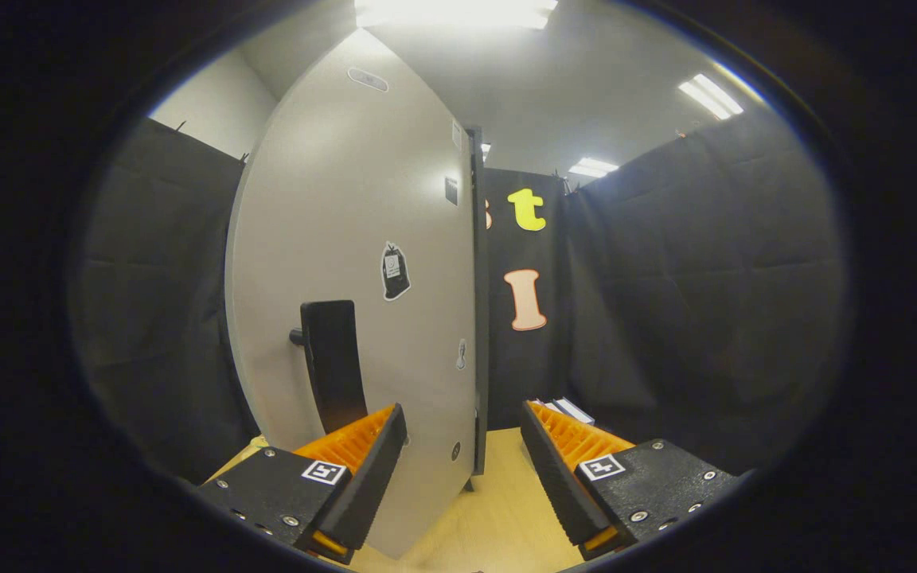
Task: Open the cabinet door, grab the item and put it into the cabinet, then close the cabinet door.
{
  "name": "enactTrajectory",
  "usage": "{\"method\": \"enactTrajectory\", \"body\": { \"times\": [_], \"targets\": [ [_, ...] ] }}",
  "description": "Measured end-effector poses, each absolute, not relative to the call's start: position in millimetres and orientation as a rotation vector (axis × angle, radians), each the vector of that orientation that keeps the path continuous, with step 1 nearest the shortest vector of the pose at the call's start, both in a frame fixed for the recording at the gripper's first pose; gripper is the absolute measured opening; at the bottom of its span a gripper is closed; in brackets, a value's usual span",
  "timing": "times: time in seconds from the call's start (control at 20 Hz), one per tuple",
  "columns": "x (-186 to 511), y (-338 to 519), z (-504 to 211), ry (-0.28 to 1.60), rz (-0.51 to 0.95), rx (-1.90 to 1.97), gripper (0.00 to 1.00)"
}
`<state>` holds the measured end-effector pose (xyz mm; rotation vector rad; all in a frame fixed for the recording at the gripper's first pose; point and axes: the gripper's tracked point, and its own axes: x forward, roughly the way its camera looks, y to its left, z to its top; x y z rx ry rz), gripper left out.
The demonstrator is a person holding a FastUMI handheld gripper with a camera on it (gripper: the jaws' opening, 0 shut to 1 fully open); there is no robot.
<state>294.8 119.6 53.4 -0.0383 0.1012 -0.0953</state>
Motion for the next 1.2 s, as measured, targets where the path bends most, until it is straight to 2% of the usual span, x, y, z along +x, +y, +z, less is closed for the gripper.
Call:
{"method": "enactTrajectory", "body": {
  "times": [0.55,1.2],
  "targets": [
    [316,163,52,0.111,-0.031,-0.027,0.91],
    [377,241,19,0.178,0.095,-0.046,0.92]
  ]
}}
